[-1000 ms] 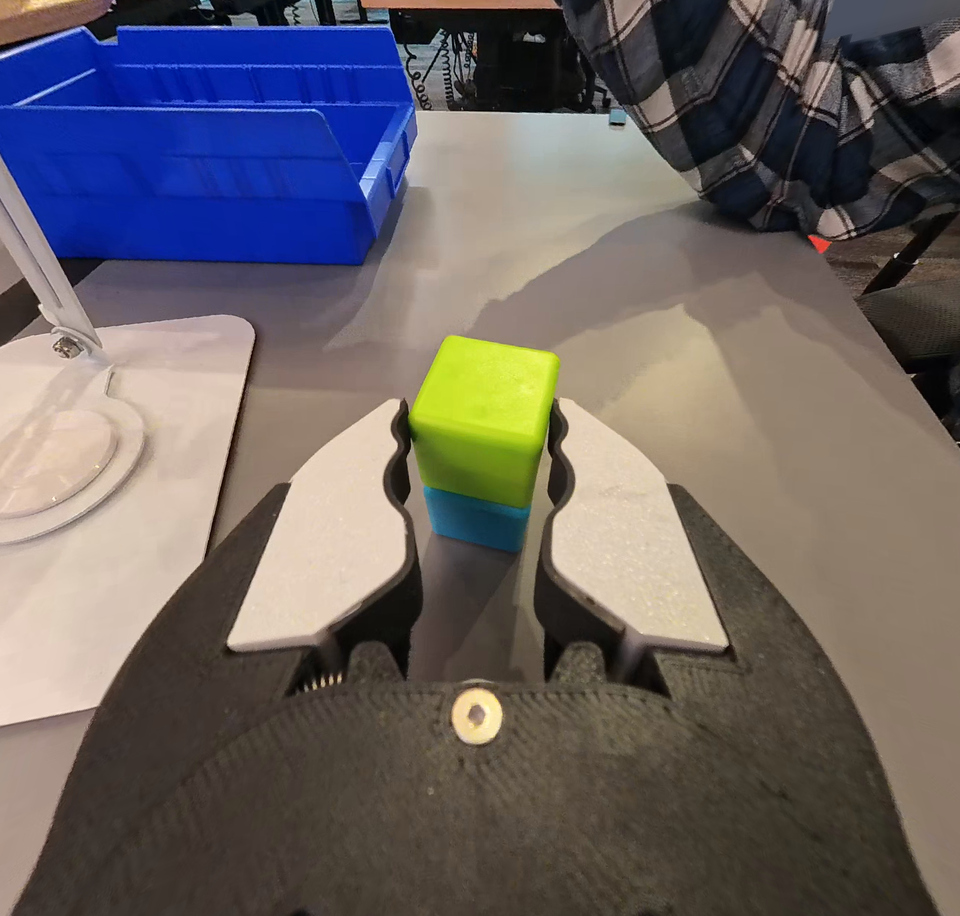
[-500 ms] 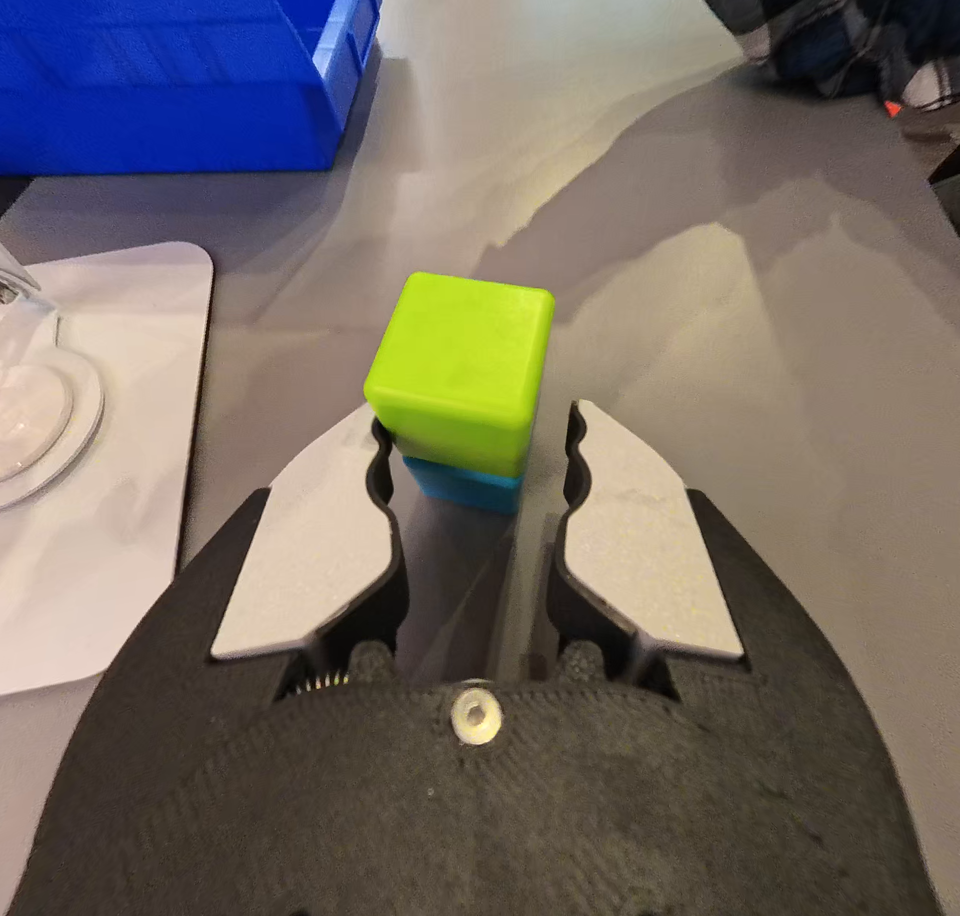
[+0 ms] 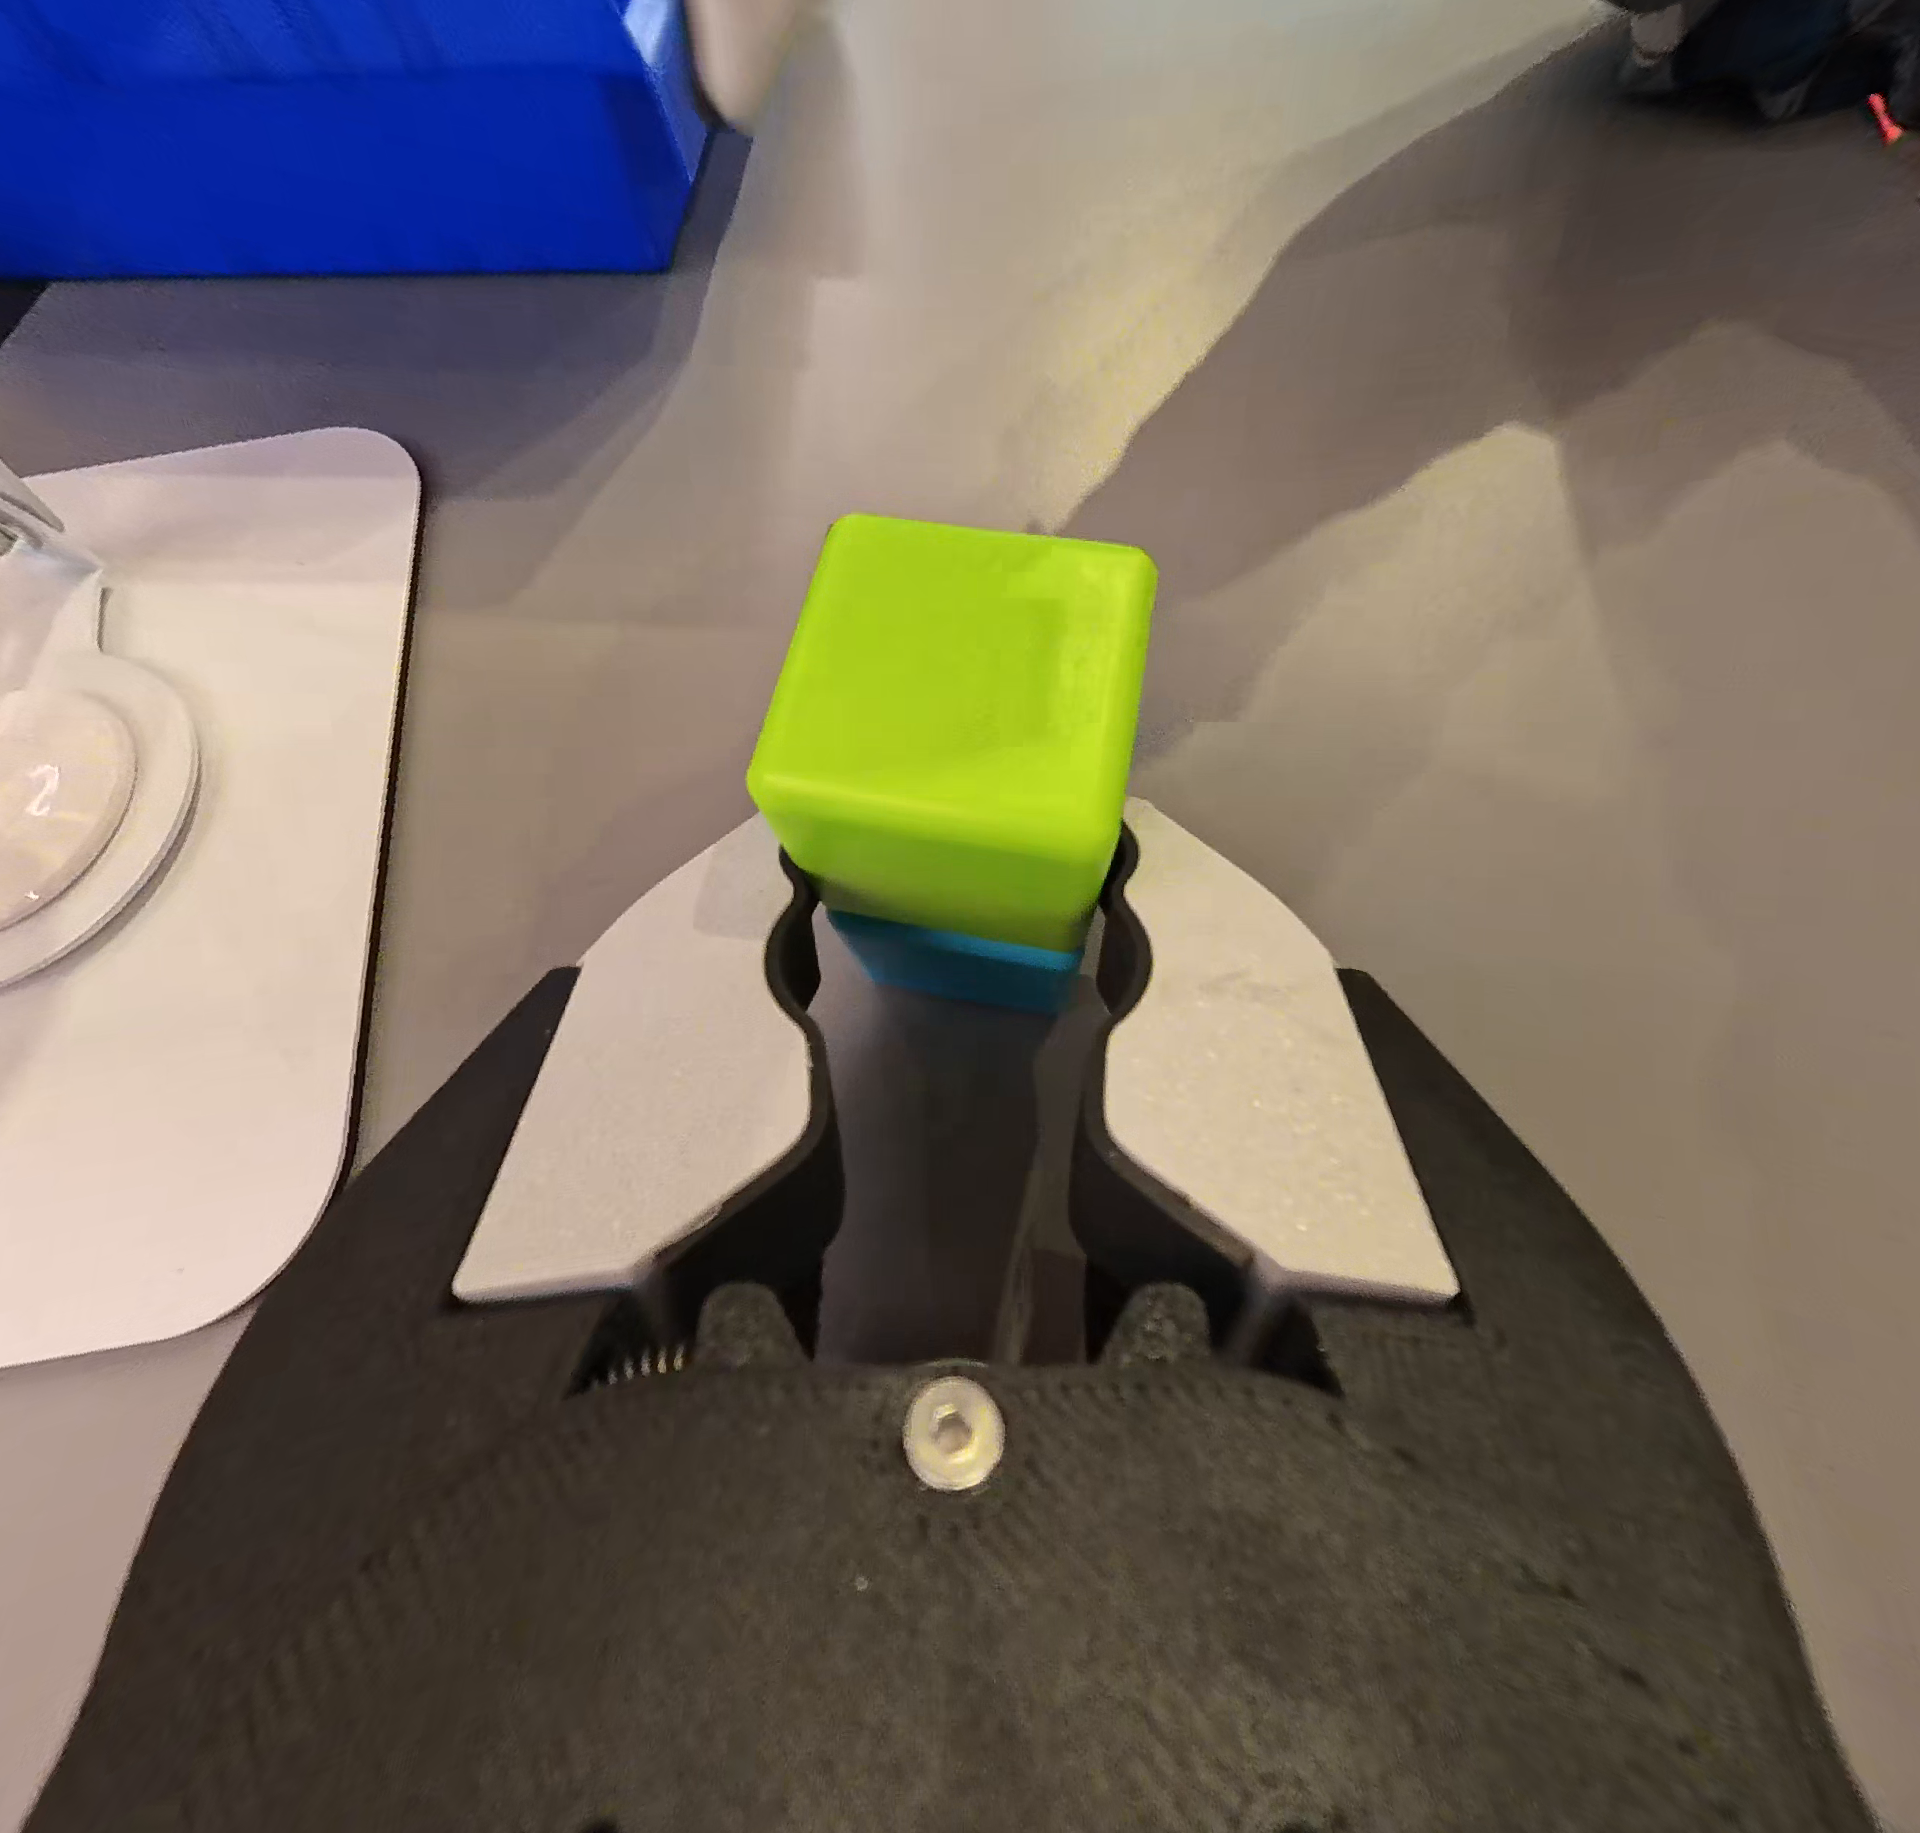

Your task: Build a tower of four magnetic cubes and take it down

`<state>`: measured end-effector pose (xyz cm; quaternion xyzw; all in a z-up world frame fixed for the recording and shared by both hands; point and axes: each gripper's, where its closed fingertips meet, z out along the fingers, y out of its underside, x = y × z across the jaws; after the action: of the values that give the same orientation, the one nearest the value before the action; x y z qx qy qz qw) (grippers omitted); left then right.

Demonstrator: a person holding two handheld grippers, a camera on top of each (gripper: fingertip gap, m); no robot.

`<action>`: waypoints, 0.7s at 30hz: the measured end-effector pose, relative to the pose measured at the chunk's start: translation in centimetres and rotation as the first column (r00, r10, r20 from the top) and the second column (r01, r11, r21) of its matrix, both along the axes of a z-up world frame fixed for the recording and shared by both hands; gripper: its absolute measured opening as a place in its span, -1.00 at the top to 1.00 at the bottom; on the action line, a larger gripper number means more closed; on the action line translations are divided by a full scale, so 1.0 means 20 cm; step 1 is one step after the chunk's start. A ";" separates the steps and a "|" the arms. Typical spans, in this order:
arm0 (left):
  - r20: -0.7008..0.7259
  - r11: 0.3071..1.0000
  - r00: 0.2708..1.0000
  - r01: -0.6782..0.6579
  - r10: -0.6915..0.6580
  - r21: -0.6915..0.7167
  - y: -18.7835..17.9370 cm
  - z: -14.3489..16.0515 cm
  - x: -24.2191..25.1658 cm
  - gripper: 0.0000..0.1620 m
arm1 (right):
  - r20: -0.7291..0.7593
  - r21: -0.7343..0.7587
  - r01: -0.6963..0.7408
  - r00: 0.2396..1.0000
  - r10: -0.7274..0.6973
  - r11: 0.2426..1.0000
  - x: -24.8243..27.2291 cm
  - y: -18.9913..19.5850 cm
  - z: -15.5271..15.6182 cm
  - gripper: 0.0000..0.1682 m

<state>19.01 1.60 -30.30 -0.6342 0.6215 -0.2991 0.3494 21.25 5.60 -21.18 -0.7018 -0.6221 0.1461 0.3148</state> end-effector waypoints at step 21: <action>-0.001 1.000 1.000 -0.001 0.001 0.002 0.00 0.00 -0.01 0.37 | 0.068 -0.132 -0.126 0.988 0.136 0.983 -0.16 -0.21 -0.19 0.36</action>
<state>18.90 1.69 -30.24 -0.6343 0.6218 -0.2980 0.3495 18.11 1.48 -24.93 -0.6830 -0.6681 0.1786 0.2349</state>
